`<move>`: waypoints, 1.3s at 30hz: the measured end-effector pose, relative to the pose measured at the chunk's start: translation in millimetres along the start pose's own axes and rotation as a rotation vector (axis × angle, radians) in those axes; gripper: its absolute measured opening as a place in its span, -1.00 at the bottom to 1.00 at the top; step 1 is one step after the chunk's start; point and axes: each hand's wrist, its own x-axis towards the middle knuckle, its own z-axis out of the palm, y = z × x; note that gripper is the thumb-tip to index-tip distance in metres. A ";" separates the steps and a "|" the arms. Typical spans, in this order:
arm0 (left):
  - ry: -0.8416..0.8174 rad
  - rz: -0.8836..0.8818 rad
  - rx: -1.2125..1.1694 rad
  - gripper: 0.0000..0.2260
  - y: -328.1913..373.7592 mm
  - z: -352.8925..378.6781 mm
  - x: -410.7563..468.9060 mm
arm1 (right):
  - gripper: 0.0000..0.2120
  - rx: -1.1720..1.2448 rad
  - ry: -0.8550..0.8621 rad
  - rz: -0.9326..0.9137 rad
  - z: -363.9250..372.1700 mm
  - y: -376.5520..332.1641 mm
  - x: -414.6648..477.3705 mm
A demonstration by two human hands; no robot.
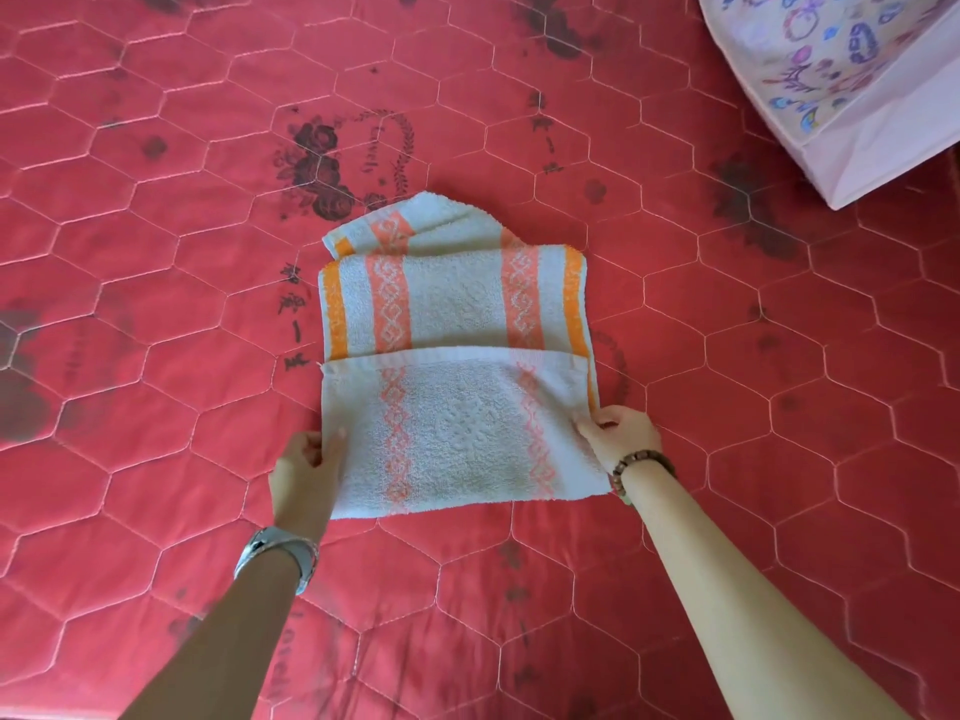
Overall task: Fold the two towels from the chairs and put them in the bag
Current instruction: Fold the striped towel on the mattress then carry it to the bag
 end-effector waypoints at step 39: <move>-0.106 0.062 0.080 -0.81 -13.1 -7.5 -7.5 | -0.84 0.051 0.211 -0.129 16.2 36.5 -31.5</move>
